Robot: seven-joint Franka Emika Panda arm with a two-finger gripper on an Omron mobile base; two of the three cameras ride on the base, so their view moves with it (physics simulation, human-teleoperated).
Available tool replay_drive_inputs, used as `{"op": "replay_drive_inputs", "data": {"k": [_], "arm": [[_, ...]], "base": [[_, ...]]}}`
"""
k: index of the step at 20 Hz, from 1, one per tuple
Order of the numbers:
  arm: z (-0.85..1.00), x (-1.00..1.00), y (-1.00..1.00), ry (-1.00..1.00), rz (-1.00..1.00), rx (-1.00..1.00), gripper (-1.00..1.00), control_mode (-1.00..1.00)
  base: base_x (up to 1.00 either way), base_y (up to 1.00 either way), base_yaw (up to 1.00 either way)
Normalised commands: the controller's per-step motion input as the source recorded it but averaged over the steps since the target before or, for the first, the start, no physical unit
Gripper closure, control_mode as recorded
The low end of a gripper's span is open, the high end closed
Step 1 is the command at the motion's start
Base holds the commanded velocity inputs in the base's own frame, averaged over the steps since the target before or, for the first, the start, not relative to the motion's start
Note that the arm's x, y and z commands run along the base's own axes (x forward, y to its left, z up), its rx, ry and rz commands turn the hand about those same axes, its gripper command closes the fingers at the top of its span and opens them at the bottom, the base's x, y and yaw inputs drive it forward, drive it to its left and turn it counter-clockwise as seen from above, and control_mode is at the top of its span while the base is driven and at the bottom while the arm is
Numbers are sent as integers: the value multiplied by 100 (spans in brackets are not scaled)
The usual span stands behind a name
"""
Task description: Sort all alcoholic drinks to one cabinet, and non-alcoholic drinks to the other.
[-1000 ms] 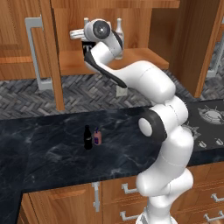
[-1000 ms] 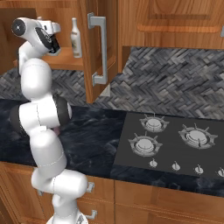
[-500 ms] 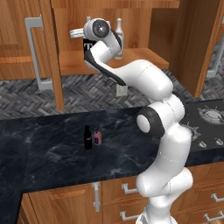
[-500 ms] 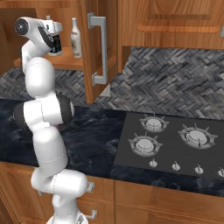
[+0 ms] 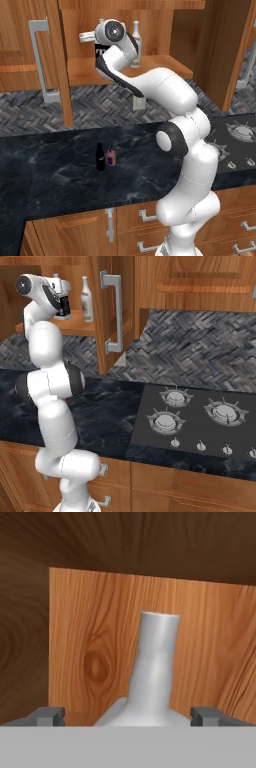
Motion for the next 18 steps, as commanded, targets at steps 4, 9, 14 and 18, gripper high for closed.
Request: {"op": "replay_drive_inputs", "data": {"k": [4, 9, 14, 18], "arm": [[8, -34, 0, 0, 0, 0, -100, -100], [4, -45, 0, -1, 0, 0, -100, -100], [0, -53, -3, 0, 0, 0, -100, -100], [0, -58, -6, 0, 0, 0, -100, -100]], "base": [[0, 0, 0], [0, 0, 0], [0, 0, 0], [0, 0, 0]]}}
